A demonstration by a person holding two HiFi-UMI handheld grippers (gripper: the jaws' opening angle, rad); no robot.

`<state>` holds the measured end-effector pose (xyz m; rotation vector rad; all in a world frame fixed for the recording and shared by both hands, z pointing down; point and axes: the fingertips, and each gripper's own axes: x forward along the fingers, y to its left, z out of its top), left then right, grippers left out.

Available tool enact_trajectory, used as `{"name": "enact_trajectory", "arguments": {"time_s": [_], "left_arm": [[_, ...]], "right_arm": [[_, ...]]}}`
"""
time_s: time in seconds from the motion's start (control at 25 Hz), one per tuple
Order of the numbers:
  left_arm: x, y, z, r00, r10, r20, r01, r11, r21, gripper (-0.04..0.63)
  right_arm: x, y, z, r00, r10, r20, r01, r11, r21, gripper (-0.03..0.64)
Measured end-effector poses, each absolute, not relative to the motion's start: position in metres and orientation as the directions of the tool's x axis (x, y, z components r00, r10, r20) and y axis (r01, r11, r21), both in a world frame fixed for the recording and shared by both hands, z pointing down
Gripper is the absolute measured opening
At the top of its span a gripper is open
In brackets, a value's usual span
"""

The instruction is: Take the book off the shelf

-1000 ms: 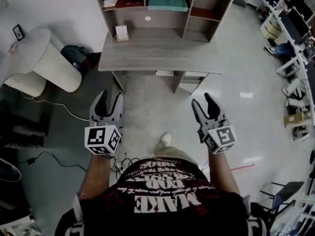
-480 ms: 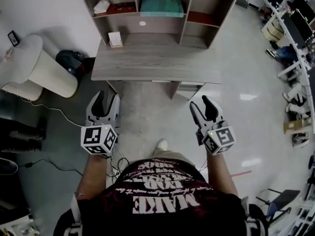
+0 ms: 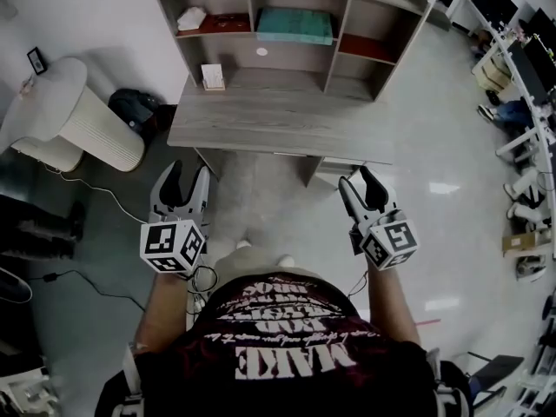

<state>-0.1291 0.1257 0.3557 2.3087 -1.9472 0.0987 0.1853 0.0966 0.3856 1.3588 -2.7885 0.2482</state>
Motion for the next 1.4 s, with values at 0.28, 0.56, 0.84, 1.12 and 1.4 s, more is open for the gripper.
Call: {"name": "enact_trajectory", "arguments": {"time_s": [0.28, 0.56, 0.84, 1.12, 1.4], "left_arm": [[-0.129, 0.118, 0.373, 0.173, -0.972, 0.156, -0.984, -0.165, 0.066, 0.207], [-0.137, 0.097, 0.371, 0.177, -0.975, 0.137, -0.981, -0.163, 0.103, 0.207], [-0.133, 0.062, 0.371, 0.217, -0.966, 0.138, -0.972, -0.201, 0.119, 0.207], [-0.142, 0.006, 0.358, 0.238, -0.965, 0.106, -0.965, -0.223, 0.135, 0.207], [-0.15, -0.052, 0.363, 0.26, -0.959, 0.116, -0.958, -0.241, 0.154, 0.207]], "right_arm": [[0.193, 0.085, 0.414, -0.607, -0.783, 0.137, -0.791, 0.579, -0.197, 0.216], [0.187, 0.062, 0.397, -0.611, -0.783, 0.118, -0.789, 0.591, -0.168, 0.218], [0.187, 0.036, 0.397, -0.595, -0.794, 0.127, -0.801, 0.574, -0.17, 0.218], [0.178, -0.009, 0.39, -0.58, -0.804, 0.128, -0.812, 0.558, -0.173, 0.218], [0.167, -0.064, 0.389, -0.569, -0.81, 0.142, -0.819, 0.544, -0.18, 0.218]]}}
